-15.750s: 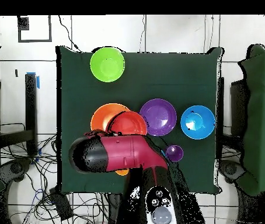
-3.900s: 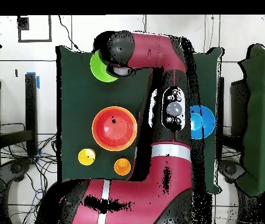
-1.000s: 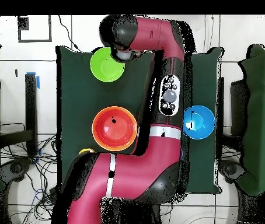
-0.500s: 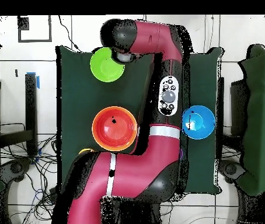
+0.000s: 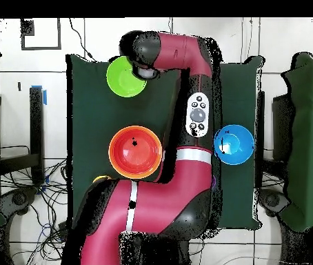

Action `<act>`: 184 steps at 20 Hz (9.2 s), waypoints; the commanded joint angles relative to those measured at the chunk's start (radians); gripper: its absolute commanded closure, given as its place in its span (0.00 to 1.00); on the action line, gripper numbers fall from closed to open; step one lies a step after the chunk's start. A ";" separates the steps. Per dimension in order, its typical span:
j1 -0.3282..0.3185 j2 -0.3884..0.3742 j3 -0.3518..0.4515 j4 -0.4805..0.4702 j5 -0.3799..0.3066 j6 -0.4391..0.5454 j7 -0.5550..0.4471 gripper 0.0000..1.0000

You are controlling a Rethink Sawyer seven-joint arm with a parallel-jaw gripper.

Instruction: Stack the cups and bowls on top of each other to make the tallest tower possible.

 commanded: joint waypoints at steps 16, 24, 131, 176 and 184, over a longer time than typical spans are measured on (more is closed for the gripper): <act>0.026 -0.041 0.094 0.243 -0.007 -0.067 -0.153 0.00; 0.059 -0.040 0.082 0.228 -0.001 -0.061 -0.067 0.00; -0.042 0.014 0.151 0.278 -0.036 -0.216 -0.246 0.00; -0.092 -0.005 0.226 0.382 -0.095 -0.356 -0.288 1.00; -0.087 -0.012 0.214 0.394 -0.107 -0.381 -0.258 1.00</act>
